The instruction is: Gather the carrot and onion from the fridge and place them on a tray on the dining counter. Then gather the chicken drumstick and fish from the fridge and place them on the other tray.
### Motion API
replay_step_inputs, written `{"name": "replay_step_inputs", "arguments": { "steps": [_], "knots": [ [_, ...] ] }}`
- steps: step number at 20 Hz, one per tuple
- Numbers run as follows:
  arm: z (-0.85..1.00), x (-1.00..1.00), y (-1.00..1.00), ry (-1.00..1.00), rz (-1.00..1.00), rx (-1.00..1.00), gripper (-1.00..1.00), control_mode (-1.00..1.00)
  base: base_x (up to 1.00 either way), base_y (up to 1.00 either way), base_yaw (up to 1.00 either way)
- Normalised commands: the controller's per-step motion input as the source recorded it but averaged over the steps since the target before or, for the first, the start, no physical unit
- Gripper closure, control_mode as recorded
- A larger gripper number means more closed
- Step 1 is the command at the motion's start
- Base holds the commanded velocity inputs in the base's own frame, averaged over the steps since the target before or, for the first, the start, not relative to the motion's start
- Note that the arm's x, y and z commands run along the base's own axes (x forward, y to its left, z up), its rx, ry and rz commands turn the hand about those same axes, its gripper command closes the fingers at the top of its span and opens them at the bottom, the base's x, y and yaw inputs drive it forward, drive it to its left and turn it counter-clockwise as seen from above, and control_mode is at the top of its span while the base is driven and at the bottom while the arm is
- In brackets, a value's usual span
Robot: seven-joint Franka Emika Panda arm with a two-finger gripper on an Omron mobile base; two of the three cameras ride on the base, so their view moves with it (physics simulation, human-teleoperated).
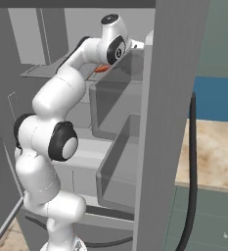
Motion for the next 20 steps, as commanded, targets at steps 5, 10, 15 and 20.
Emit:
{"name": "replay_step_inputs", "arguments": {
  "steps": [5, 10, 15, 20],
  "knots": [
    [-0.20, -0.96, 0.56, -0.06, 0.00, 0.00, 1.00, -1.00, 0.00, 0.00, 0.00],
    [-0.17, -0.99, 0.51, -0.04, 0.00, 0.00, 1.00, -1.00, 0.00, 0.00, 0.00],
    [-0.12, -1.00, 0.44, 0.00, 0.00, 0.01, 1.00, -1.00, 0.00, 0.00, 0.00],
    [-0.22, -1.00, 0.45, 0.00, 0.00, 0.00, 1.00, -1.00, 0.00, 0.00, 0.00]
  ]
}}
